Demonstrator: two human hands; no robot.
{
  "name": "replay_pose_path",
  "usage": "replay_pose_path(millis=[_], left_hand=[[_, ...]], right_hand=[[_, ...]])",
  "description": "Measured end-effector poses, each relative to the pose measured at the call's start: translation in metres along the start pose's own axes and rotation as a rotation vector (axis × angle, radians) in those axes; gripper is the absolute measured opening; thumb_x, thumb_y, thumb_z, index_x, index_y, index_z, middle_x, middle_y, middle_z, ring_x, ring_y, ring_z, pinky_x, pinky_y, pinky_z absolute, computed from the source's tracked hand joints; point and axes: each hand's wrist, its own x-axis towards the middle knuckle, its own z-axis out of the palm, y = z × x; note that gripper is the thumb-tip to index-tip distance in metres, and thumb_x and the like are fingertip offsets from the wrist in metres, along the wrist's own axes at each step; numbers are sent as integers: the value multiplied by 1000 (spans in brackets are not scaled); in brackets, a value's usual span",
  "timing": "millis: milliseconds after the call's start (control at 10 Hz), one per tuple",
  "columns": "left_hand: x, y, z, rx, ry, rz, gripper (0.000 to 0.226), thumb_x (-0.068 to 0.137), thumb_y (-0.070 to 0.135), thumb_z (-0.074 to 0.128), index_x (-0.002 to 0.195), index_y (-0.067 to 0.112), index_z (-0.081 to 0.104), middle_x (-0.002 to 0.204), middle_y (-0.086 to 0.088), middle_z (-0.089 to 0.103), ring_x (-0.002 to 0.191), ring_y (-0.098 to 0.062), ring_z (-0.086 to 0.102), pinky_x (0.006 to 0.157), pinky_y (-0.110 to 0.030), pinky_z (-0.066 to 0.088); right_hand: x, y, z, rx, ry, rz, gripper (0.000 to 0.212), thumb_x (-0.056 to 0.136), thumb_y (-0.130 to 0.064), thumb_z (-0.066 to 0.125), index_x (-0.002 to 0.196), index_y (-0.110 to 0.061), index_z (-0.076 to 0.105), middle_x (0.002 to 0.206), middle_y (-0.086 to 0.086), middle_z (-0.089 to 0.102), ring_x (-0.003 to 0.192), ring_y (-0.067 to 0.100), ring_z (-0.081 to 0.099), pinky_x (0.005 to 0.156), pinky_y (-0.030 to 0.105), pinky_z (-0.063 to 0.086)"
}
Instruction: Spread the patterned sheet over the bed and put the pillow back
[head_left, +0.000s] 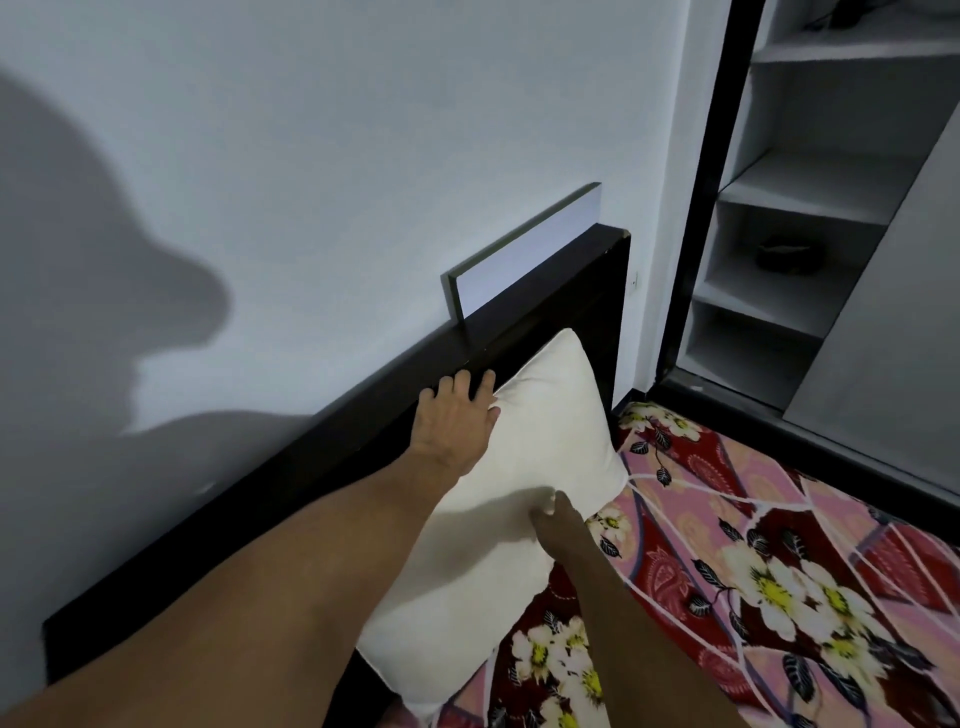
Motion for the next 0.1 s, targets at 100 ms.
replay_pose_path(millis=[100], left_hand=[[-17,-6,-33,-27,14,-68,58,106,47,23,157,19,24,144,-14,43,124,-32,47,97,-45,41]], right_hand=[[-33,-19,-19,-88,-1,-152,66,105,-34,45,159,-8,19,163,14,26,149,30,29,117,39,29]])
